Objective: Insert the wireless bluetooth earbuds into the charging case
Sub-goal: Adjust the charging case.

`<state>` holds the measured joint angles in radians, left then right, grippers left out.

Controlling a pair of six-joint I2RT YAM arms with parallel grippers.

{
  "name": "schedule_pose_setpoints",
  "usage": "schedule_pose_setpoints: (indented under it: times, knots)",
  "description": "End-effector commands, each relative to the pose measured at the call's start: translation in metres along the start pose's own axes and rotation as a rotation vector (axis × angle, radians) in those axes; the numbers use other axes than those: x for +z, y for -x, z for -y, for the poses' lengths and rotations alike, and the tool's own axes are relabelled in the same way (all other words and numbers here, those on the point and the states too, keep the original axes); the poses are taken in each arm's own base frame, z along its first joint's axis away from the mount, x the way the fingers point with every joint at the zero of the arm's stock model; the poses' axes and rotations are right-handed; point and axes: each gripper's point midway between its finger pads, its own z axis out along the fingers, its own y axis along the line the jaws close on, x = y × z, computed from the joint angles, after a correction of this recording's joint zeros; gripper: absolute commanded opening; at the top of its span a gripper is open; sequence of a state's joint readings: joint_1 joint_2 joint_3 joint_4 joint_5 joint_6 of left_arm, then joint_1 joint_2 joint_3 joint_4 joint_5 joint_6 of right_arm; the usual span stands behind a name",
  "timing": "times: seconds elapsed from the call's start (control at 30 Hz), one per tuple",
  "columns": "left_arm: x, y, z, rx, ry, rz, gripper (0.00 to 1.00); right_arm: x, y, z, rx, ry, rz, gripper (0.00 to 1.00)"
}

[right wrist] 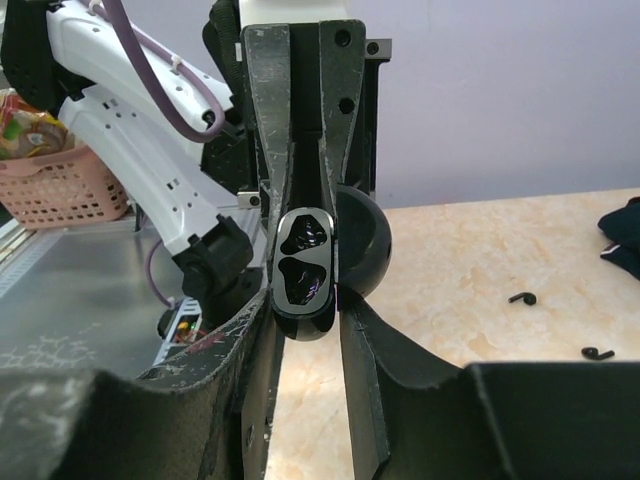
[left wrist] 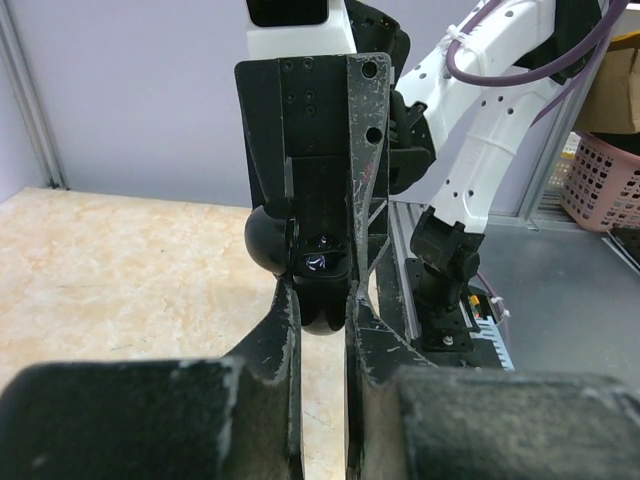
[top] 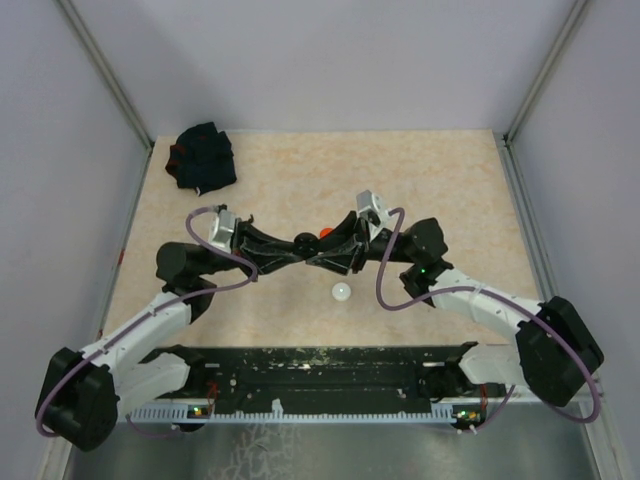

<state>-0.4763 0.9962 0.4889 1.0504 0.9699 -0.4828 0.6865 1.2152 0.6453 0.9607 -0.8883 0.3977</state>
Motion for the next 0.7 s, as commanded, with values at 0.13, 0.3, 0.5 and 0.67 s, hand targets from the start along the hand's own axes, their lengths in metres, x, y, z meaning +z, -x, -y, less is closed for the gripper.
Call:
schedule_pose_setpoints:
  times: [0.13, 0.3, 0.5, 0.67]
  knots:
    - [0.0, 0.01, 0.011, 0.023, -0.038, 0.053, 0.01, 0.004, 0.019, -0.012, -0.054, 0.051, 0.074, 0.32]
    - [0.0, 0.008, 0.011, 0.017, -0.036, 0.054, 0.01, 0.005, 0.022, -0.014, -0.054, 0.062, 0.088, 0.27]
    - [0.001, 0.008, 0.012, 0.025, -0.041, 0.057, 0.04, 0.006, 0.025, -0.016, -0.039, 0.079, 0.105, 0.09]
    - [-0.003, -0.002, 0.005, 0.02, 0.009, 0.025, 0.31, -0.001, 0.026, -0.008, -0.047, 0.042, 0.102, 0.0]
